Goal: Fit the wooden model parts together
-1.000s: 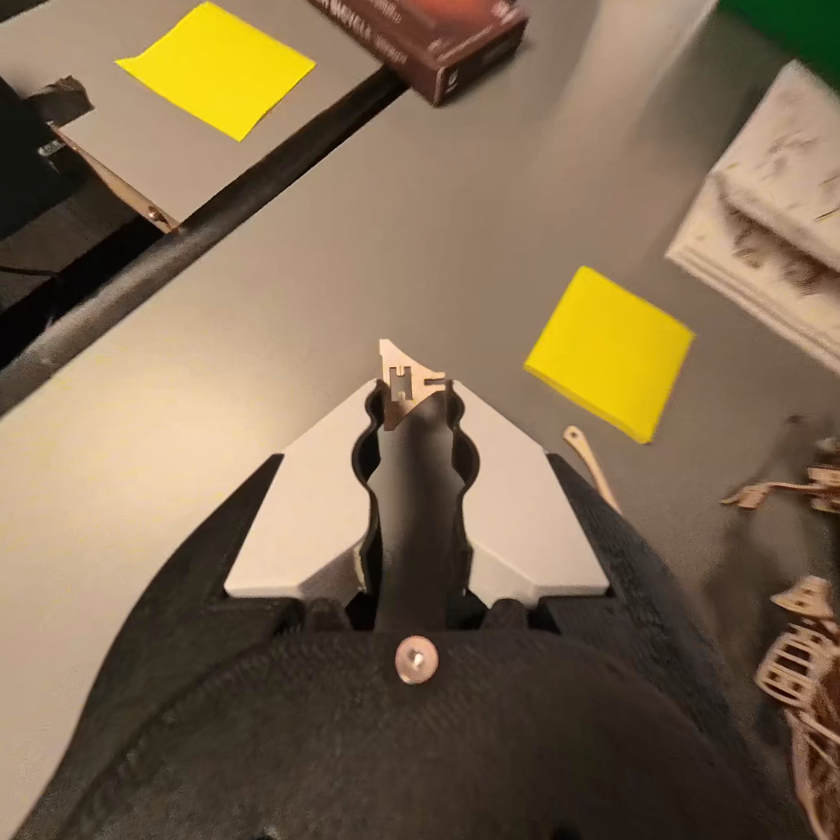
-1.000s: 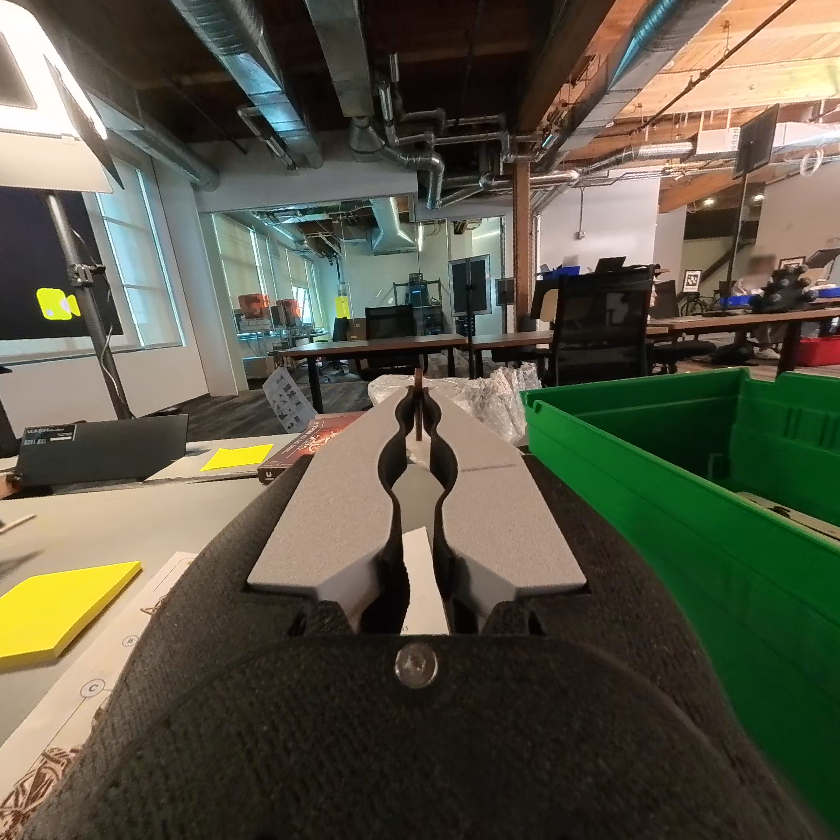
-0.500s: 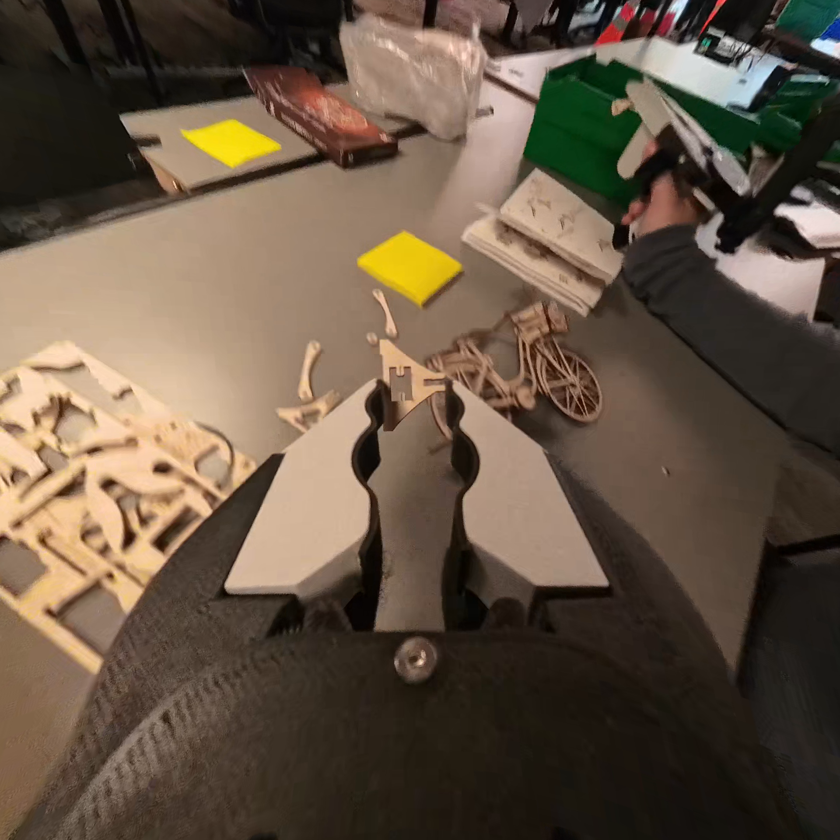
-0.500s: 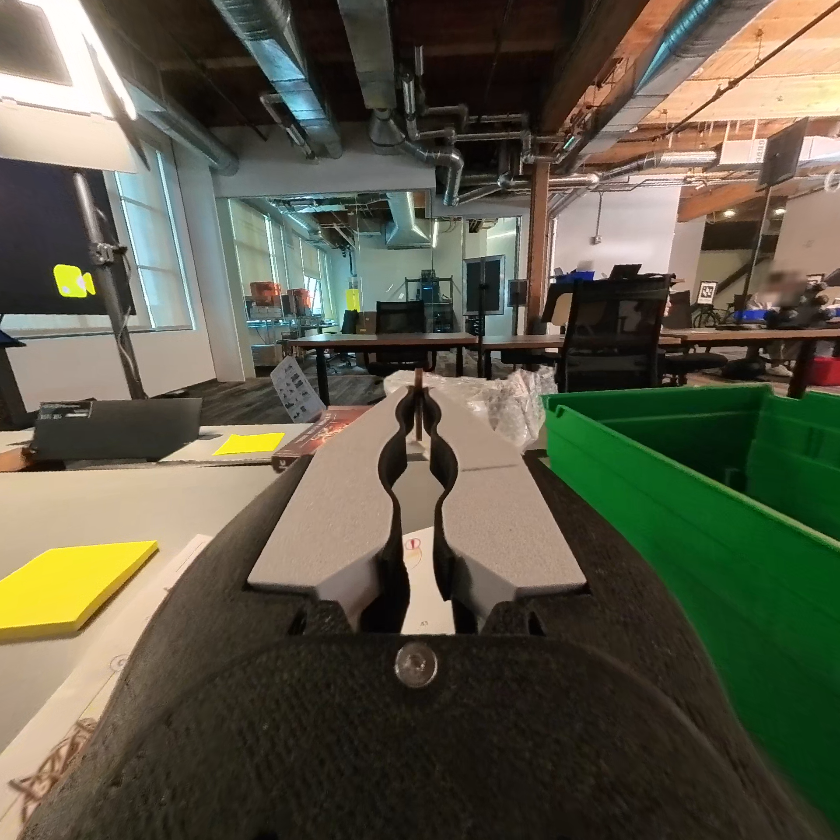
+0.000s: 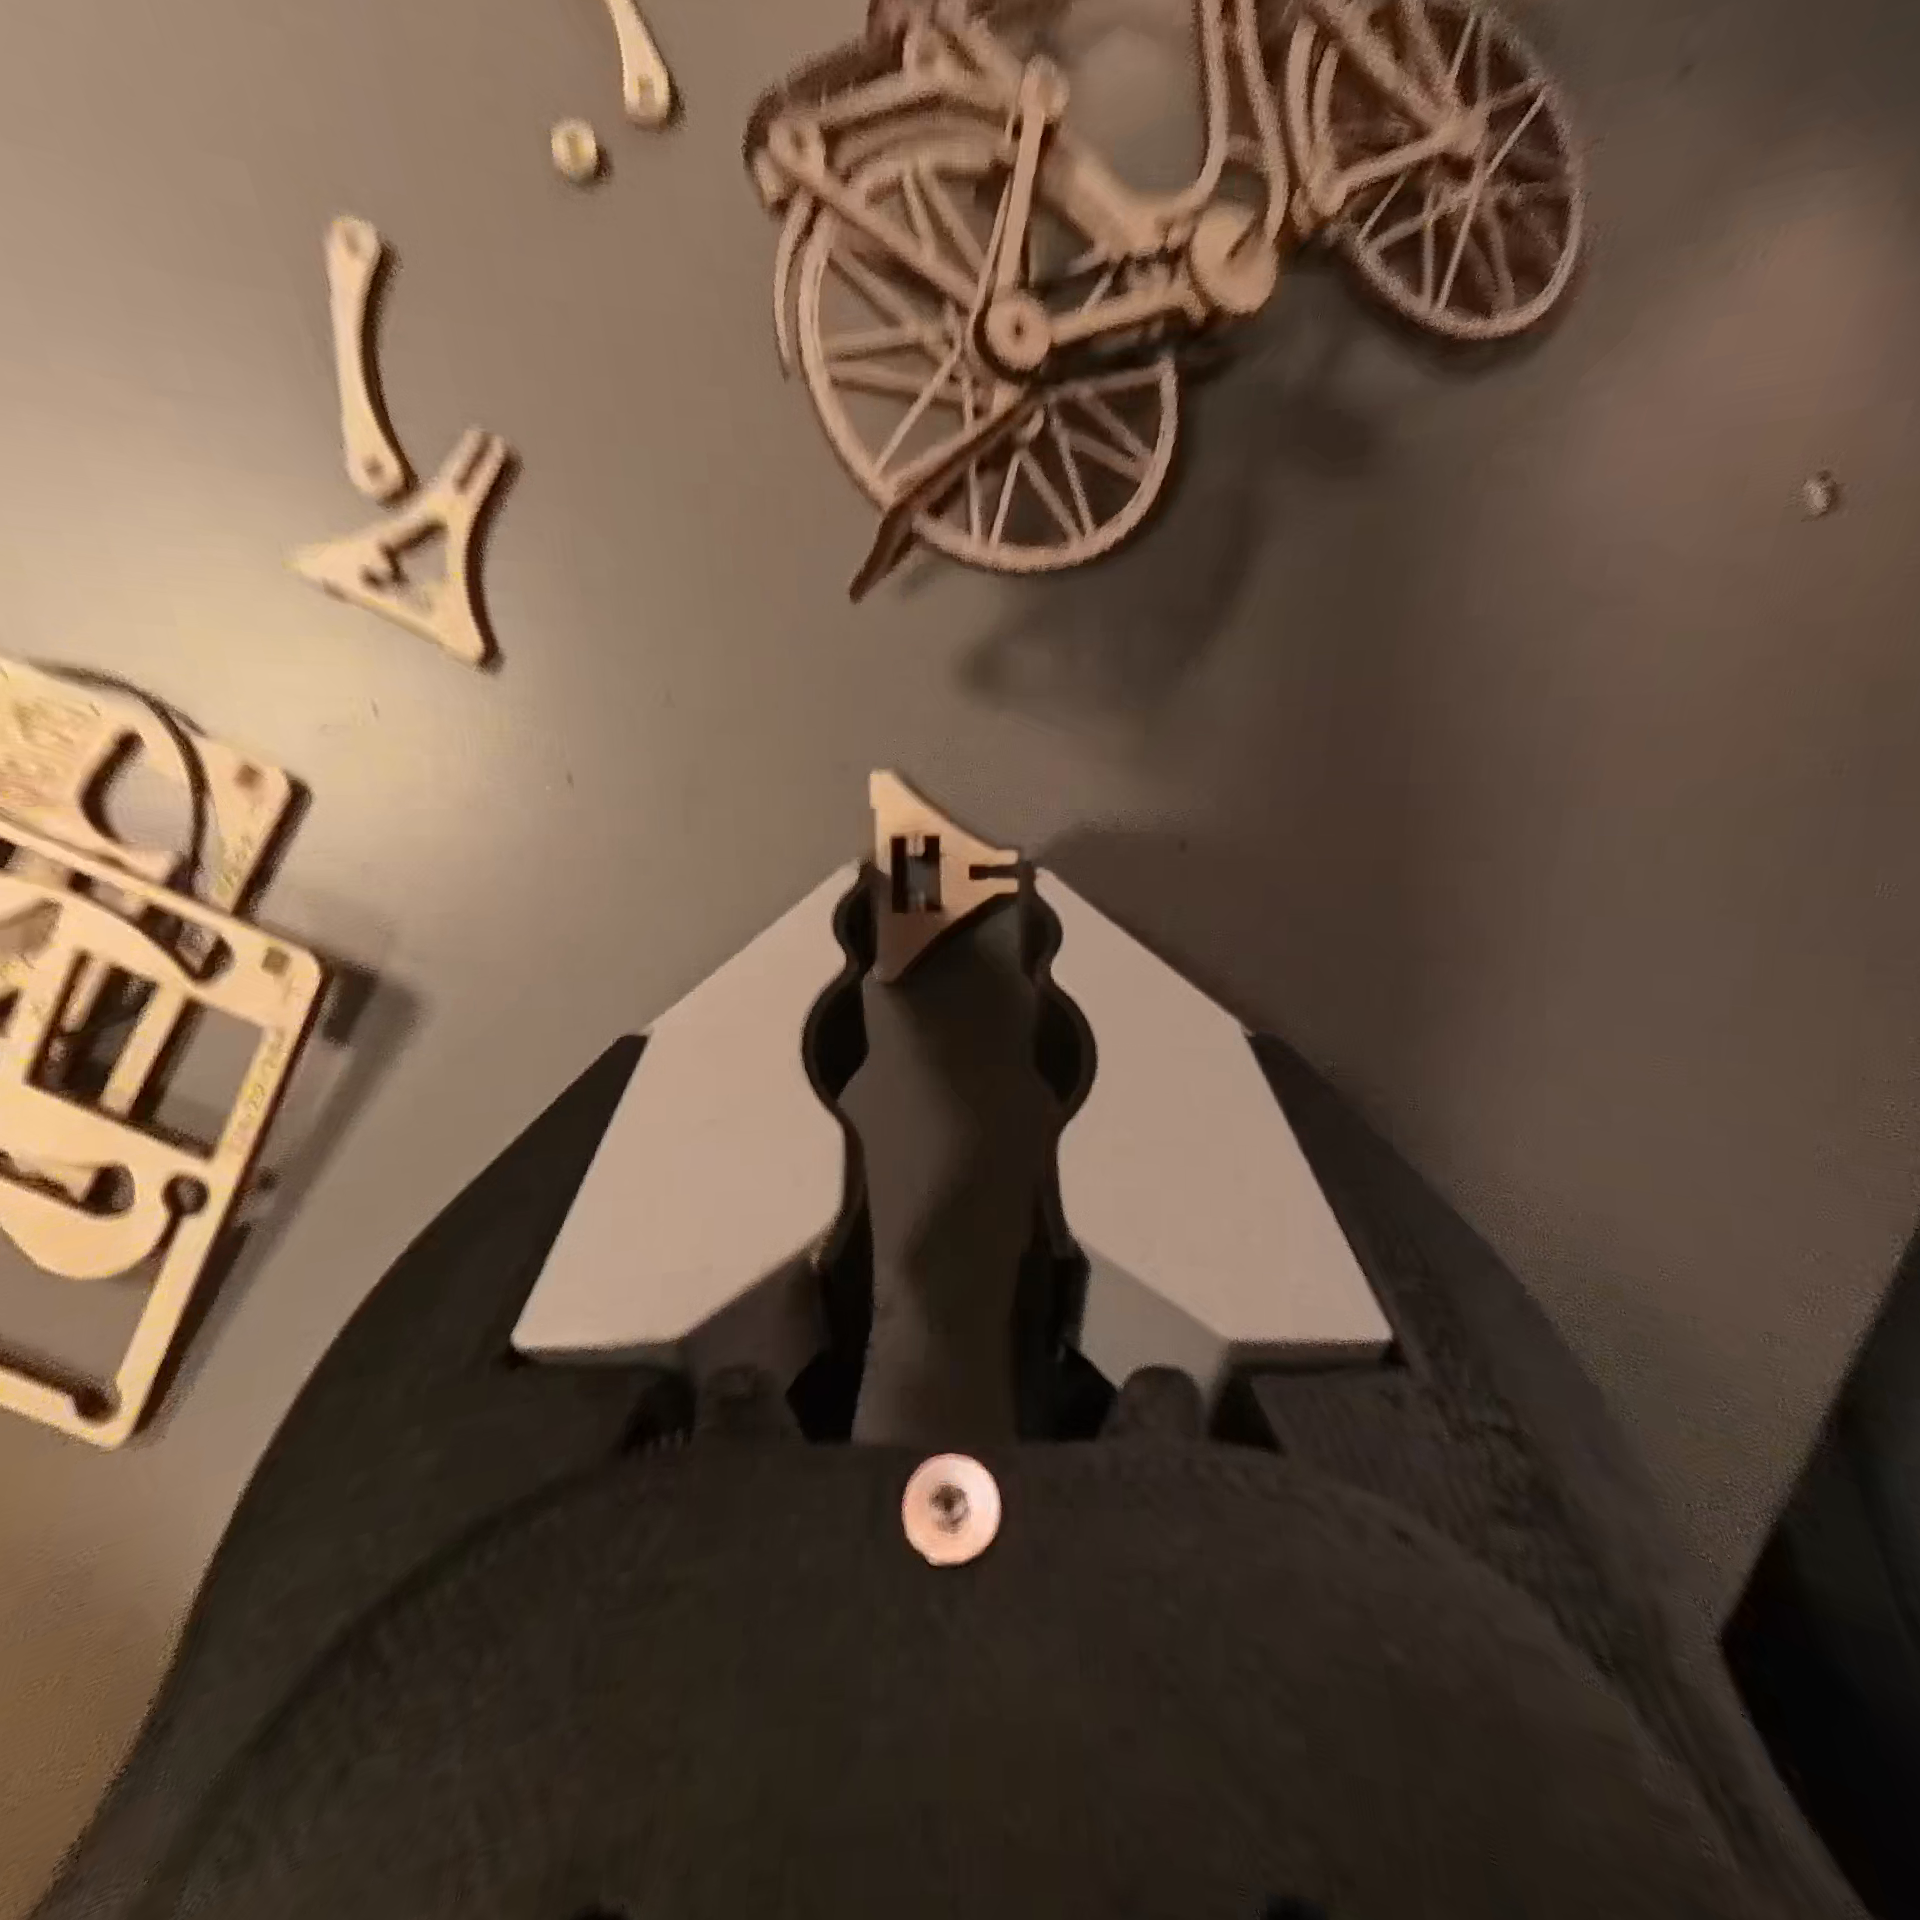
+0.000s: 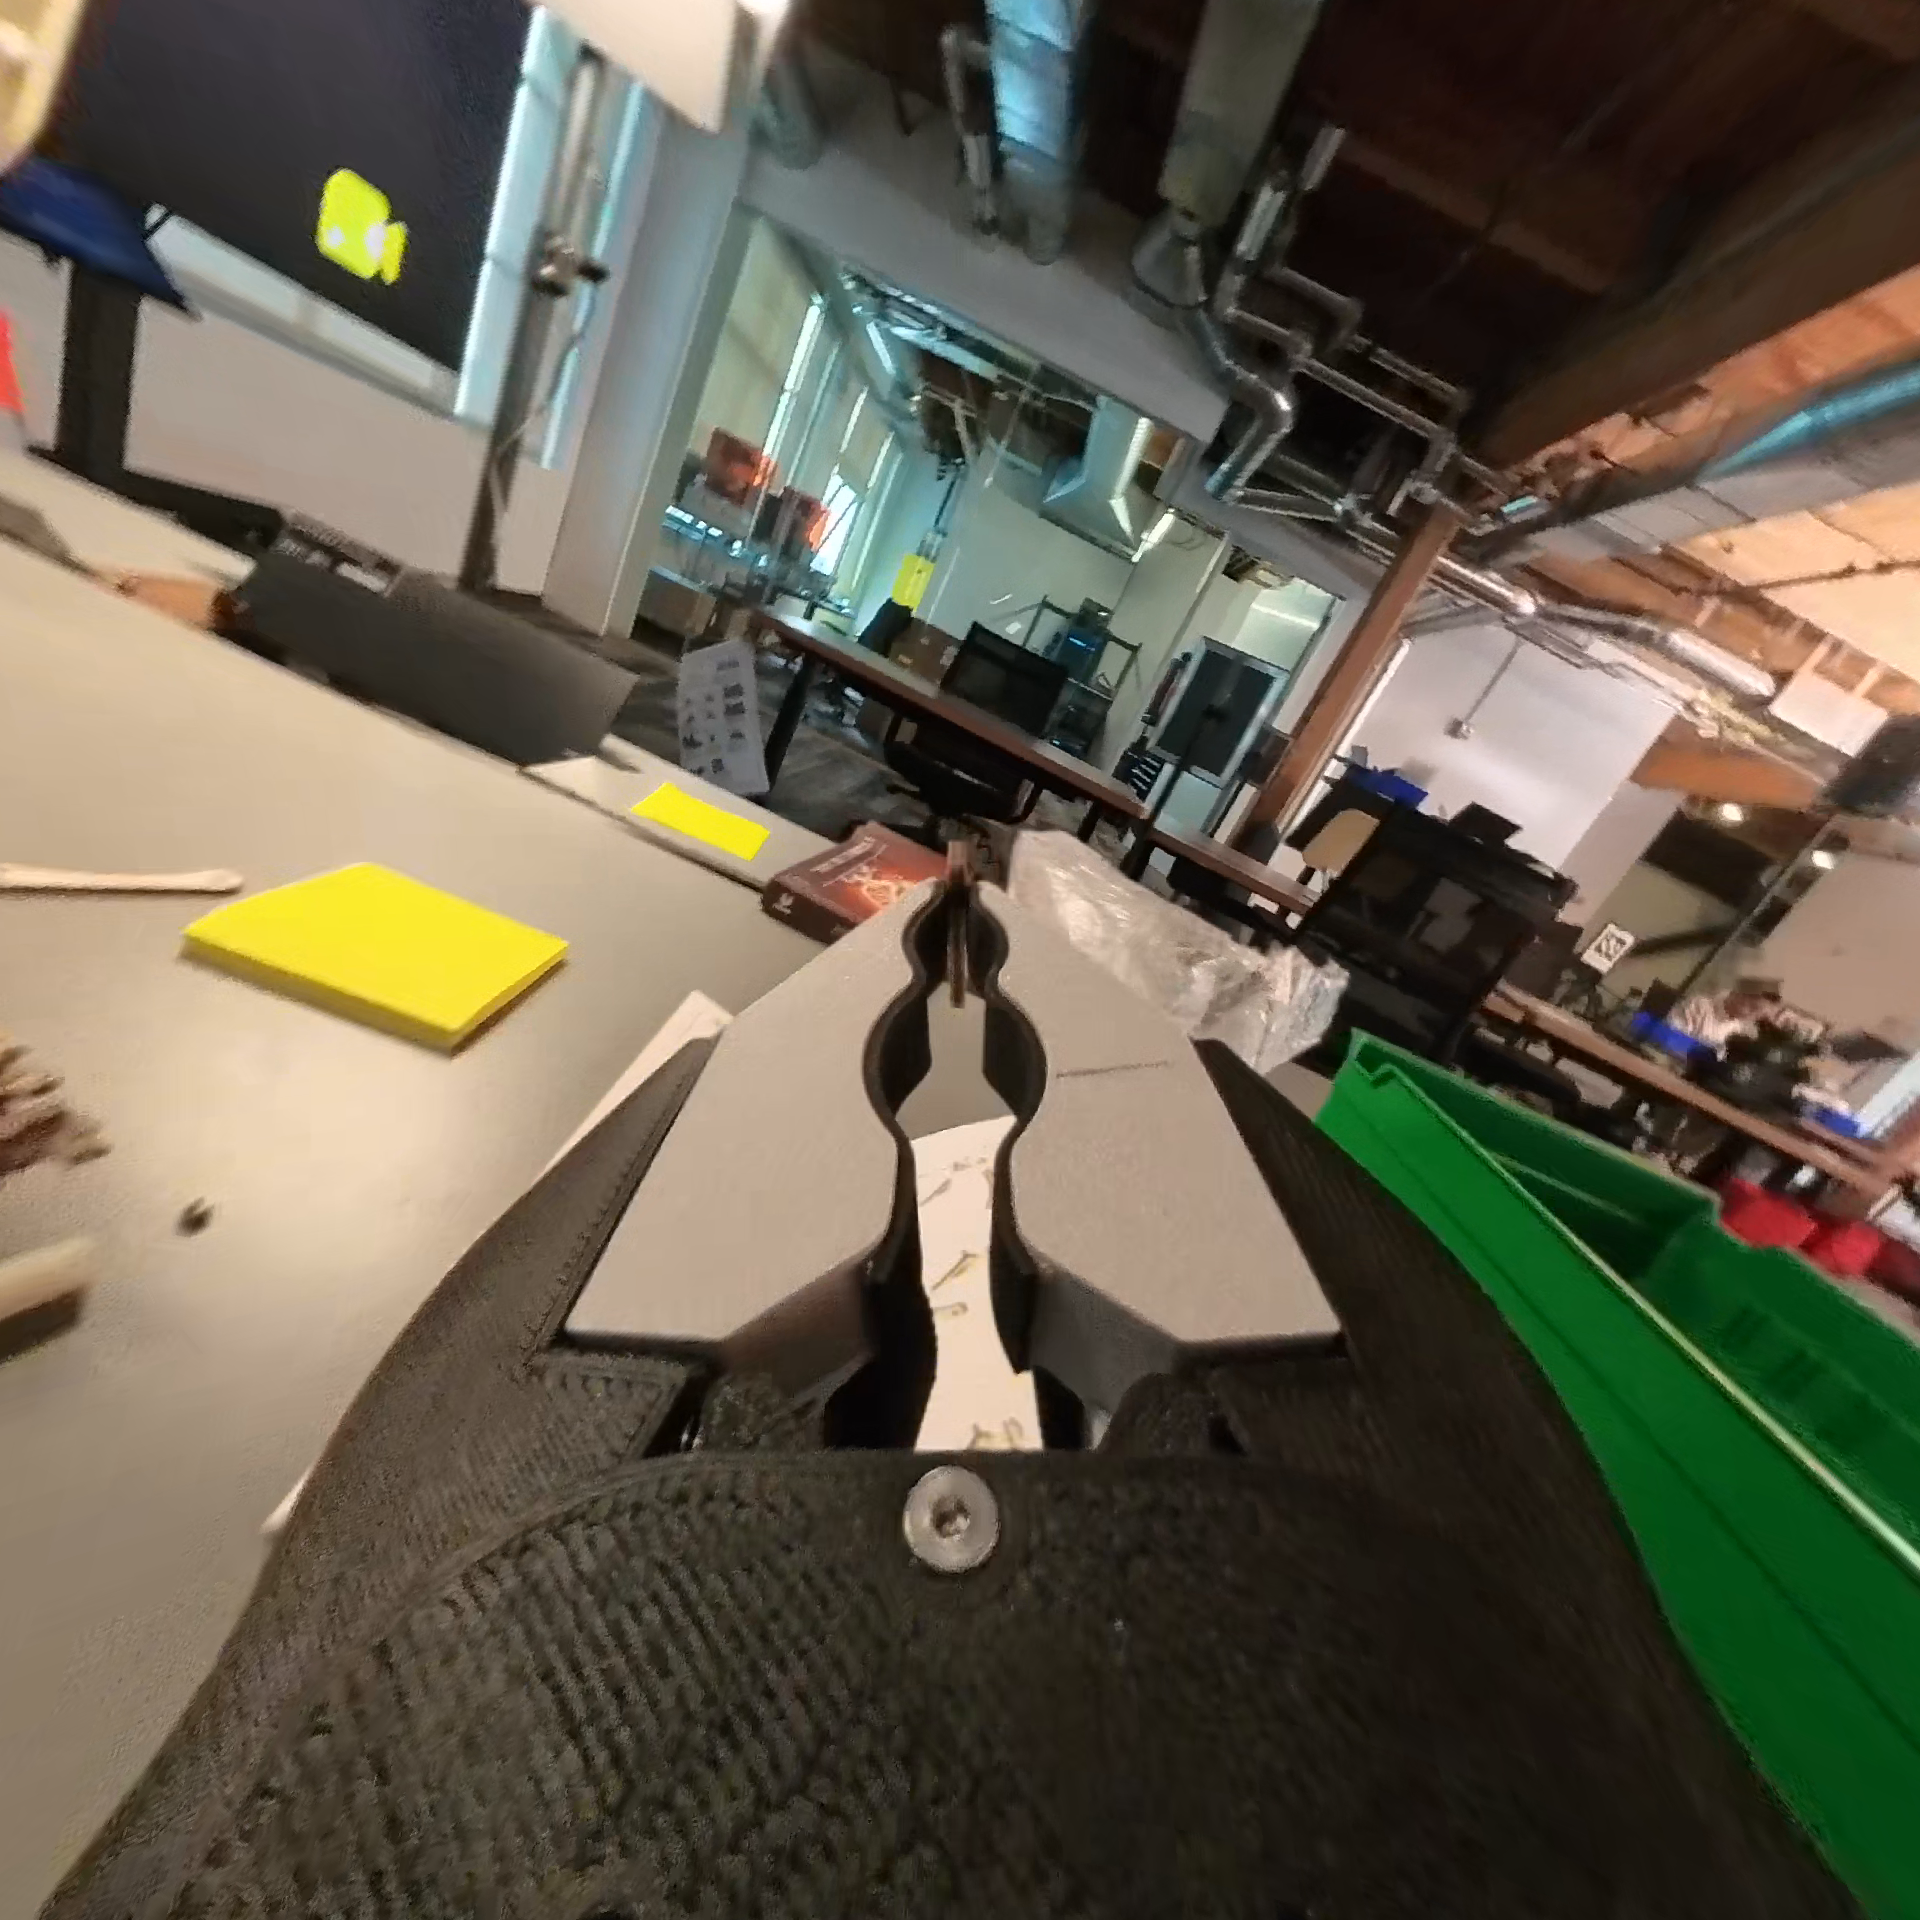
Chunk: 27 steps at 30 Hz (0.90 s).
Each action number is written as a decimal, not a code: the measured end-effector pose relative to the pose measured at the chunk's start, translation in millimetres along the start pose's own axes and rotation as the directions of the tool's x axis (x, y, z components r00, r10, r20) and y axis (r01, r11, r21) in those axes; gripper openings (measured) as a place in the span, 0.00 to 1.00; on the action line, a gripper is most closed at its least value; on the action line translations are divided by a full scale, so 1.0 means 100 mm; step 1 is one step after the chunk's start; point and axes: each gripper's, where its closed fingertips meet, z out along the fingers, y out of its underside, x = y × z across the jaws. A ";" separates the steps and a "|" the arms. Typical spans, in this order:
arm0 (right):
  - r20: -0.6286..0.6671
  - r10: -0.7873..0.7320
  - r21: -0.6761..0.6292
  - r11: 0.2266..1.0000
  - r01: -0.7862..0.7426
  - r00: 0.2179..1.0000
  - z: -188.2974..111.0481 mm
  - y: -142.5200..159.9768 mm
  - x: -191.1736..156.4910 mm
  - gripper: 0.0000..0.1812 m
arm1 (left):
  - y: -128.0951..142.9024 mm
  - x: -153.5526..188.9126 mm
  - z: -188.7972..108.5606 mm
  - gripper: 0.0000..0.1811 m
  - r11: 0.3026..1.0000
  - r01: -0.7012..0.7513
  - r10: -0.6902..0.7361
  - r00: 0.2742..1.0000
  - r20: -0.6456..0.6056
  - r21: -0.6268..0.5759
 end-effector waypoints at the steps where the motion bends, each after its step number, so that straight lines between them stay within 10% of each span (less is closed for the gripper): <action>1: 0.019 -0.038 -0.002 0.999 0.038 0.999 -0.04 -0.03 -0.08 0.00 | -0.04 0.00 0.00 0.15 1.000 -0.014 0.014 1.000 0.001 0.025; 8: 0.157 -0.318 0.077 0.948 0.309 0.935 -0.35 -0.37 -0.76 0.00 | -0.56 0.18 -0.25 0.37 0.956 -0.073 0.050 0.995 0.088 0.284; 13: 0.167 -0.580 0.193 0.813 0.550 0.798 -0.59 -0.72 -1.30 0.00 | -1.19 1.00 -0.49 0.24 0.836 0.154 0.014 0.953 -0.301 0.526; 20: 0.013 -0.877 0.363 0.451 0.815 0.480 -0.91 -1.15 -1.81 0.00 | -1.49 1.22 -0.65 0.15 0.670 0.614 -0.149 0.663 -0.734 0.418; 27: -0.046 -0.925 0.375 0.334 0.865 0.378 -0.94 -1.21 -1.92 0.00 | -1.47 1.27 -0.55 0.11 0.599 0.754 -0.194 0.462 -0.865 0.268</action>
